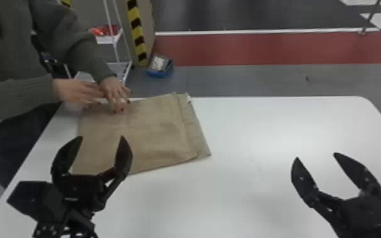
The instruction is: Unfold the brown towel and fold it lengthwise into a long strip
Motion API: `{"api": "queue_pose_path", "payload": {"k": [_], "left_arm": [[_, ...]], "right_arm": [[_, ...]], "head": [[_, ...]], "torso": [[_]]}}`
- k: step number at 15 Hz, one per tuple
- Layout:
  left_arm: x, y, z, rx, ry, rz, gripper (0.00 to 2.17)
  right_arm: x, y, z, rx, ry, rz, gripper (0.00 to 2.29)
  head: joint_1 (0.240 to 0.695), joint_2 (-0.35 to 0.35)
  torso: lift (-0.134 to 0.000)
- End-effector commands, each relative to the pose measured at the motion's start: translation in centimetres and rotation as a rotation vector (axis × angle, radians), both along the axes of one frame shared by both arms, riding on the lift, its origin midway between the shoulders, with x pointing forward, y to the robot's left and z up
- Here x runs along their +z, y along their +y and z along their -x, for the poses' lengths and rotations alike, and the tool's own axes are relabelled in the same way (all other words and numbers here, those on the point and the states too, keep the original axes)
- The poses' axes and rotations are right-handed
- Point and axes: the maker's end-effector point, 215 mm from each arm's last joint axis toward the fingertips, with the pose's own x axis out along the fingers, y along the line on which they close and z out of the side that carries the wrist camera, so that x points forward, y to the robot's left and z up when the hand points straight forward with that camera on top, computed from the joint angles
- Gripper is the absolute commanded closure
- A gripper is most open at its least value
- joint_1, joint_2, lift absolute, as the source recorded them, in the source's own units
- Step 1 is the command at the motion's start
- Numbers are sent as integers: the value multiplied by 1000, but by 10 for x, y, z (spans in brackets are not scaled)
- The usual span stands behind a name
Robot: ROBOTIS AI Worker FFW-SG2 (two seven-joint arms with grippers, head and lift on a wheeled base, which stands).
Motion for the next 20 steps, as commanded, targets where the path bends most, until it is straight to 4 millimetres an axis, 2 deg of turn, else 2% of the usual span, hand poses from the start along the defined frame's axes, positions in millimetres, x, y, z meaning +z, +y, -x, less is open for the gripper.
{"api": "queue_pose_path", "payload": {"k": [1,20], "left_arm": [[1,-2,1,-5,-2,-4,66],[0,-6,4,-21,4,-14,66]], "right_arm": [[0,0,1,0,1,1,87],[-1,-1,3,-4,-14,-3,87]], "head": [[695,67],[695,57]], "torso": [[-123],[-123]]}}
